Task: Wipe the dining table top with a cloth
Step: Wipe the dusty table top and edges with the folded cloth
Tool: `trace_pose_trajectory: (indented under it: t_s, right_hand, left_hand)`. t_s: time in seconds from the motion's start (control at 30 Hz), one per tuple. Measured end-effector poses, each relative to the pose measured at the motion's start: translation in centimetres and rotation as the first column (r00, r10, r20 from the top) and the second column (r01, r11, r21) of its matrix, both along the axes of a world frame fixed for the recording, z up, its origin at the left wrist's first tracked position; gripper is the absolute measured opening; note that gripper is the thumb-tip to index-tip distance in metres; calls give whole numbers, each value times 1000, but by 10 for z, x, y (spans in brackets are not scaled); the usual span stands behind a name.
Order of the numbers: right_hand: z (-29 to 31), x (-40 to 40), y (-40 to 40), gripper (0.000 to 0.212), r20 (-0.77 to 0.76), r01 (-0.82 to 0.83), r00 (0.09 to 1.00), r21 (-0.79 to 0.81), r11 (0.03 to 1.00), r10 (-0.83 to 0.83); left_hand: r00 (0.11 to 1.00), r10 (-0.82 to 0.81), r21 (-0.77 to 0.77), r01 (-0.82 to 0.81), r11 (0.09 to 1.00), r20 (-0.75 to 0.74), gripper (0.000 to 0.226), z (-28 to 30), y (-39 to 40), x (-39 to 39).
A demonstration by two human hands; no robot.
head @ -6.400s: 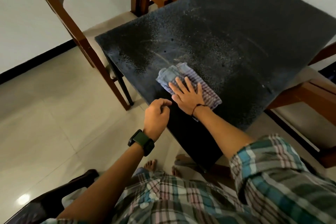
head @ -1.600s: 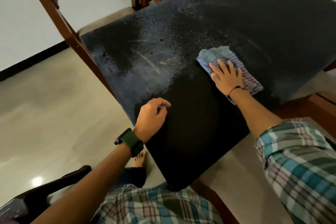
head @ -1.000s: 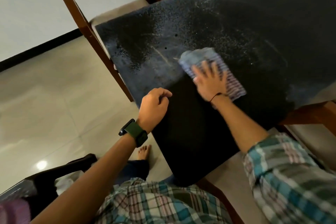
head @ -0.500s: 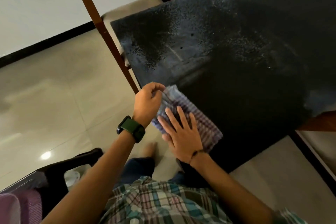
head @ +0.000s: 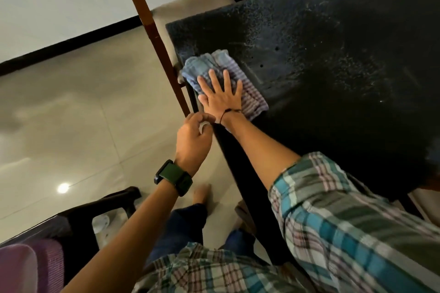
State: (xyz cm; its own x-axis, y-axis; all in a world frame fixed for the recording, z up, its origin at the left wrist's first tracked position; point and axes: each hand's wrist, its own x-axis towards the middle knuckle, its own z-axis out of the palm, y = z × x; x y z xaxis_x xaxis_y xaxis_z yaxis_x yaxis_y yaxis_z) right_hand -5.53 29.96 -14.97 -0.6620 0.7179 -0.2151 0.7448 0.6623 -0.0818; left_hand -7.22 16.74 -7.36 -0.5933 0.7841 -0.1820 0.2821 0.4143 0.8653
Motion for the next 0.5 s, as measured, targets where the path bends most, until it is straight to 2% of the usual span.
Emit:
trace_pose_trajectory:
  t_s: [0.03, 0.1, 0.23, 0.33, 0.5]
  right_hand:
    - [-2, -2, 3, 56, 13, -20, 1000, -31, 999, 20]
    - [1, 10, -9, 57, 15, -59, 998, 11, 998, 59]
    - [-4, 83, -94, 55, -65, -100, 992, 70, 993, 104]
    - [-11, 123, -142, 57, -26, -67, 997, 86, 994, 70]
    - [-6, 92, -122, 60, -13, -13, 1000, 91, 996, 14]
  left_hand:
    - [1000, -14, 2, 14, 1000, -9, 24, 0, -1, -4]
    - [999, -44, 21, 45, 999, -14, 24, -1, -2, -13]
    - [995, -103, 24, 103, 994, 13, 24, -7, 4, -29]
    - [990, -139, 17, 138, 990, 31, 23, -12, 10, -41]
    - [984, -165, 12, 165, 986, 71, 23, -13, 21, -64]
